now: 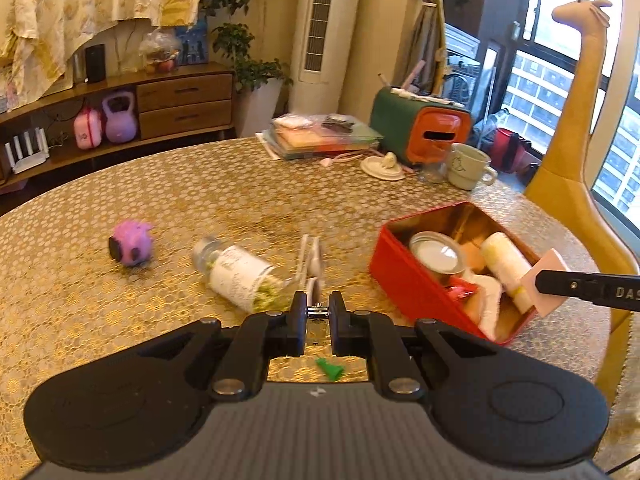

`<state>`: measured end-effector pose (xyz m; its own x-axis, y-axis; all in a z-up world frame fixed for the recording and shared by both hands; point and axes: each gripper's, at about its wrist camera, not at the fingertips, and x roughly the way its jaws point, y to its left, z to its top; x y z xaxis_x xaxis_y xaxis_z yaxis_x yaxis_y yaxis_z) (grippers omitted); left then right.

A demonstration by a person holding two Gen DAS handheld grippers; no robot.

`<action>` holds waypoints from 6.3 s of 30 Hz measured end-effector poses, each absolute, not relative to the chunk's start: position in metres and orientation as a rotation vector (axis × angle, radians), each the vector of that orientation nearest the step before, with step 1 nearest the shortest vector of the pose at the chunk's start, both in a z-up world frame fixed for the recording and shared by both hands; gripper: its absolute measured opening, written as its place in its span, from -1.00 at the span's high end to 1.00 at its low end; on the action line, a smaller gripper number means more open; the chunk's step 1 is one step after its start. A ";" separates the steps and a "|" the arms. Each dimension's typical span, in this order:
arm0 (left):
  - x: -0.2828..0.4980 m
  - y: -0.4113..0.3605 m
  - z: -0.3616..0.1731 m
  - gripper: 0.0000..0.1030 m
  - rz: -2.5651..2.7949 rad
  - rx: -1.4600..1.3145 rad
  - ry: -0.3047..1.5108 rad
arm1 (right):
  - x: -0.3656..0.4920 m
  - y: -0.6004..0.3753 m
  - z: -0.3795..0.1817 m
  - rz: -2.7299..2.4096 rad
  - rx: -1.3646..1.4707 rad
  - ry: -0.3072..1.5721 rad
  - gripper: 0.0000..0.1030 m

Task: Organize rigid objects
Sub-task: 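Carry the nail clipper with the left gripper while the right gripper carries the pink eraser over the tin, then release the nail clipper with the left gripper while the right gripper releases the pink eraser into the tin, then withdraw both open grippers from the red tin, then grasp the pink spiky ball with the left gripper while the right gripper grasps the green pin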

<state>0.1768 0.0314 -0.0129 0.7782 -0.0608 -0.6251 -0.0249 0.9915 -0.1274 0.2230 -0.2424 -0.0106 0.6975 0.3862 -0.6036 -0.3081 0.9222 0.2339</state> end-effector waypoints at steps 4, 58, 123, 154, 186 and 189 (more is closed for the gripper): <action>0.183 0.015 -0.005 0.78 -0.052 -0.126 0.673 | 0.227 -0.256 -0.013 0.358 0.122 0.700 0.82; 0.304 -0.110 -0.037 0.78 -0.259 -0.161 0.752 | 0.286 -0.274 -0.068 0.352 0.134 0.742 0.82; 0.191 -0.062 -0.011 0.75 -0.231 -0.086 0.745 | 0.191 -0.254 -0.014 0.461 0.101 0.678 -0.02; 0.120 0.051 -0.022 -0.44 -0.043 -0.120 0.637 | 0.166 -0.154 -0.023 0.588 -0.045 0.669 -0.58; 0.254 0.184 -0.076 -1.00 0.236 -0.172 0.703 | 0.209 -0.081 -0.088 0.656 -0.213 0.743 -0.58; 0.265 0.187 -0.082 -1.00 0.257 -0.125 0.695 | 0.212 -0.077 -0.092 0.660 -0.224 0.742 -0.54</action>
